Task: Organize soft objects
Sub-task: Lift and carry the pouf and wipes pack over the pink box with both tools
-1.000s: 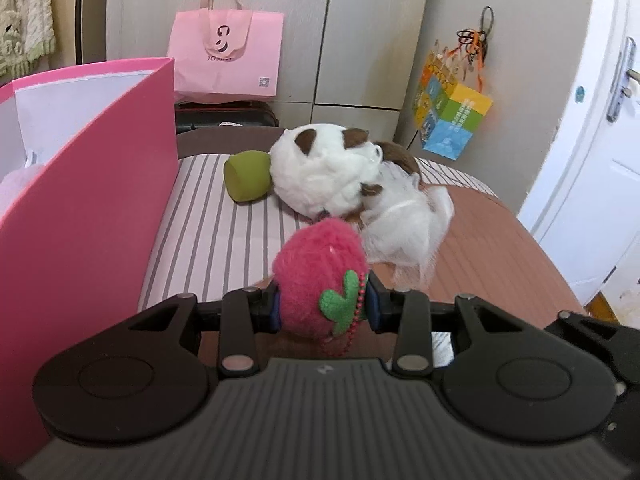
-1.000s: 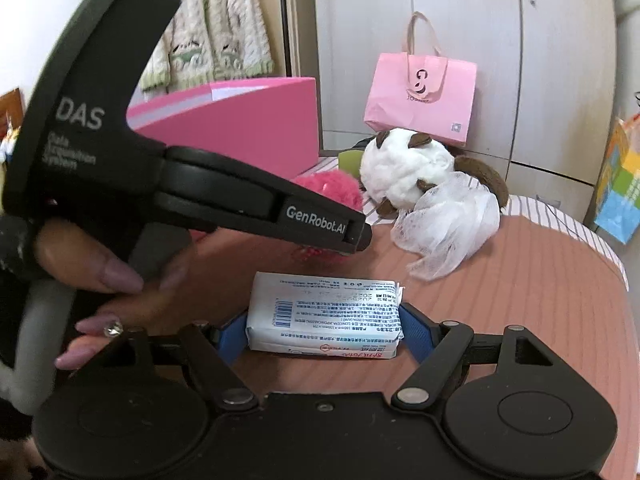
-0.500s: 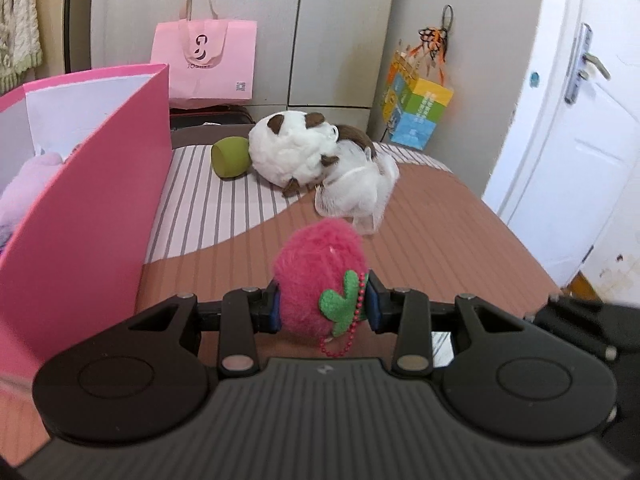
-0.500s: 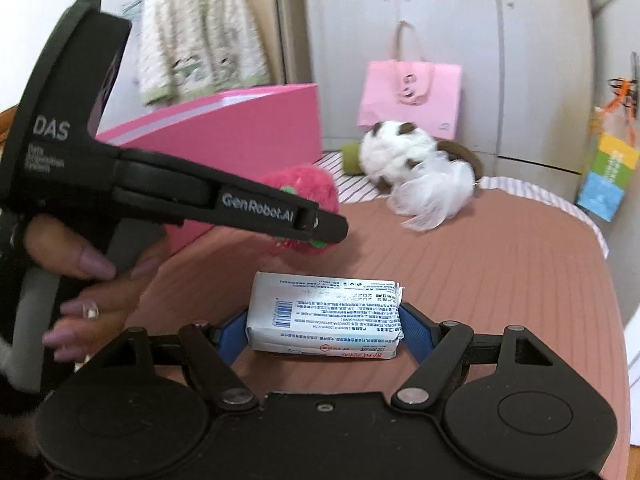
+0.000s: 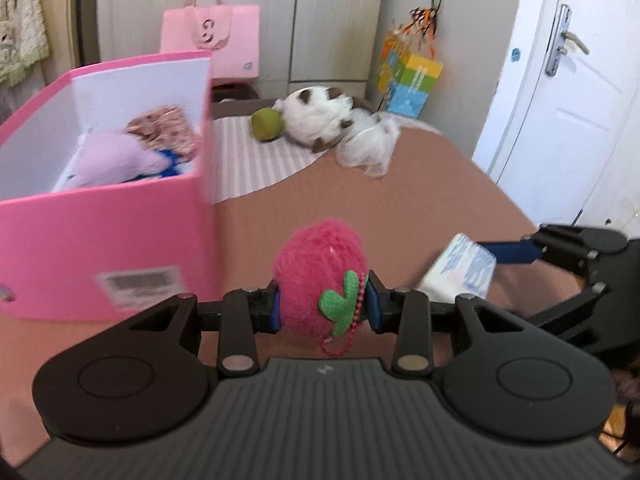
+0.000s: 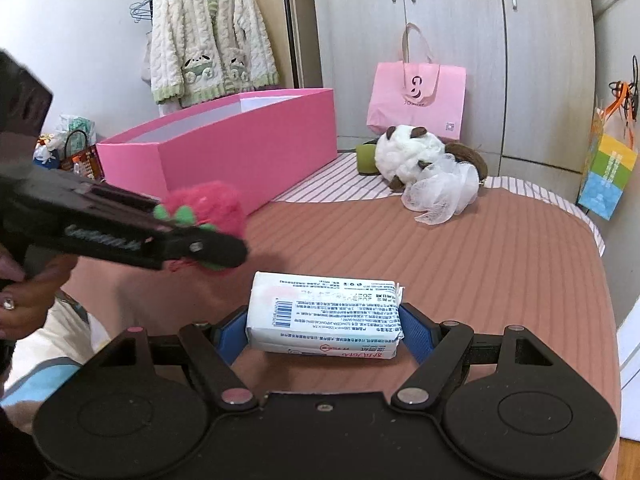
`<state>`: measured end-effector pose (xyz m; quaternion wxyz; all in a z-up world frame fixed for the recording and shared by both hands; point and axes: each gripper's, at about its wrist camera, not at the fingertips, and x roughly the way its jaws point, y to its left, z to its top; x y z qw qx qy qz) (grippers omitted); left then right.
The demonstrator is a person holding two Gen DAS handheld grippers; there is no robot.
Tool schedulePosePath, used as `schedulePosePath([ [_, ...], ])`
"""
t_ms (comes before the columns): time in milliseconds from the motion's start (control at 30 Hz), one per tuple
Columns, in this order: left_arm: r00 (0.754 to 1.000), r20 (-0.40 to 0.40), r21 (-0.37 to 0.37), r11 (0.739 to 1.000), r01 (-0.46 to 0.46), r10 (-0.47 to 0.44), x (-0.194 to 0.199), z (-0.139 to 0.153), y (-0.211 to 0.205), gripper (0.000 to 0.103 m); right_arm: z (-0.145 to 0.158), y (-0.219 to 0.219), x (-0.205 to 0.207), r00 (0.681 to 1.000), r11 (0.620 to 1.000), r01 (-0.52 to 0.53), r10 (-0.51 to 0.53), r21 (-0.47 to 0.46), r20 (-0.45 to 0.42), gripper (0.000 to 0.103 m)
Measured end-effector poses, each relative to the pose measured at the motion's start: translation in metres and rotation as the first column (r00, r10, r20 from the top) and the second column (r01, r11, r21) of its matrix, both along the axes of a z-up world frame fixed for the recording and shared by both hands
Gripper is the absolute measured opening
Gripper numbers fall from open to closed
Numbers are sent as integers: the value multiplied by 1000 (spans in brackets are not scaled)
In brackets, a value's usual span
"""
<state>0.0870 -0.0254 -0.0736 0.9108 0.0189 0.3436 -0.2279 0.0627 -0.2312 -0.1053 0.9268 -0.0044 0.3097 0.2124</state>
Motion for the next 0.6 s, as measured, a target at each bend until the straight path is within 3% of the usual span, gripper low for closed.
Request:
schedulePosePath([
  [100,999,-46,15,1000,1,0,-7,3,17,37,14,7,-5,997,997,-67,69,45,-41,82],
  [233,991,-135,-5,1000,6,-7,-16,8,43,37,33,29,-11,987,989,-142,145,35,-74,82],
  [367,981,-193,-62,998,1,-13,-23,20,73,37,50,48,-19,968,970,-234,238,63,-81,82],
  [467,983,-182,-69,997,-23,10,-29,33,89,37,62,61,-22,949,949,-297,306,104,-78,82],
  [600,990,-125,-105,991,-77,64,-33,60,115,37,79,76,-22,940,937,-337,340,91,-27,82],
])
